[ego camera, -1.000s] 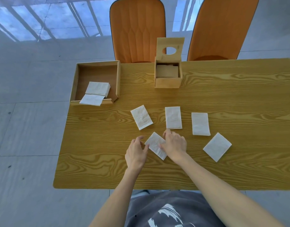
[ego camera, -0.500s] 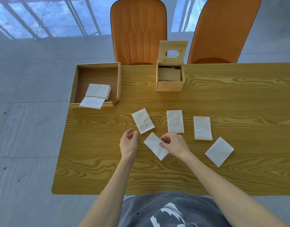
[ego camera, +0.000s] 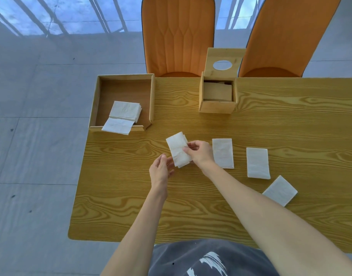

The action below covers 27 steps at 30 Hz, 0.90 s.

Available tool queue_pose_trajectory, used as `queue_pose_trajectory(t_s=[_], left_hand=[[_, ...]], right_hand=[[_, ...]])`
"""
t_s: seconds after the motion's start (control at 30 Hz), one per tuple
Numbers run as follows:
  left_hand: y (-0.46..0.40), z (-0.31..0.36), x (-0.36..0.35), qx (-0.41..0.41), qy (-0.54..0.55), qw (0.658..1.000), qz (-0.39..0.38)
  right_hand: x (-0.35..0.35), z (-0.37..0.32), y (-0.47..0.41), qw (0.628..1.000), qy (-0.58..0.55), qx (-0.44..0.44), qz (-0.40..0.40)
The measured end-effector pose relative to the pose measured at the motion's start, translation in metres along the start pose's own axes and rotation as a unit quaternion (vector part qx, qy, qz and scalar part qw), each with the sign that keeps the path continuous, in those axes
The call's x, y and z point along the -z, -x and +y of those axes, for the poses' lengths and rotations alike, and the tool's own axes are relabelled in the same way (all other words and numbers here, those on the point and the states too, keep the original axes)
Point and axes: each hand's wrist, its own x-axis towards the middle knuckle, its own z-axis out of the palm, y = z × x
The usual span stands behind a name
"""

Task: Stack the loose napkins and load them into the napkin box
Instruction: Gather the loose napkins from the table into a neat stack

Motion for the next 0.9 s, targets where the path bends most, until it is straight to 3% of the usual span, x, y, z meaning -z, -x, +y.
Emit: queue_pose_trajectory(t_s=[0.1, 0.17, 0.43, 0.57, 0.73, 0.8, 0.9], left_hand=[[-0.003, 0.001, -0.002, 0.002, -0.004, 1.0, -0.002], [-0.003, 0.002, -0.003, -0.001, -0.008, 1.0, -0.004], [-0.004, 0.003, -0.003, -0.006, -0.02, 1.0, -0.01], [-0.002, 0.004, -0.003, -0.007, -0.03, 0.999, -0.016], [0.005, 0.002, -0.004, -0.017, -0.05, 0.998, -0.031], [0.009, 0.002, -0.007, -0.011, -0.046, 0.997, -0.055], [0.016, 0.001, -0.017, 0.032, -0.02, 0.995, -0.094]], right_hand=[[-0.008, -0.004, 0.003, 0.978, 0.198, 0.028, 0.063], [-0.011, -0.005, 0.006, 0.96, 0.264, 0.031, 0.088], [-0.015, -0.008, 0.004, 0.949, 0.3, 0.018, 0.094], [-0.012, -0.004, 0.006, 0.97, 0.231, 0.024, 0.071], [0.004, 0.007, 0.012, 0.999, 0.031, 0.012, 0.016], [0.015, 0.013, 0.018, 0.997, -0.069, -0.018, -0.018], [0.032, 0.022, 0.029, 0.991, -0.119, -0.029, -0.061]])
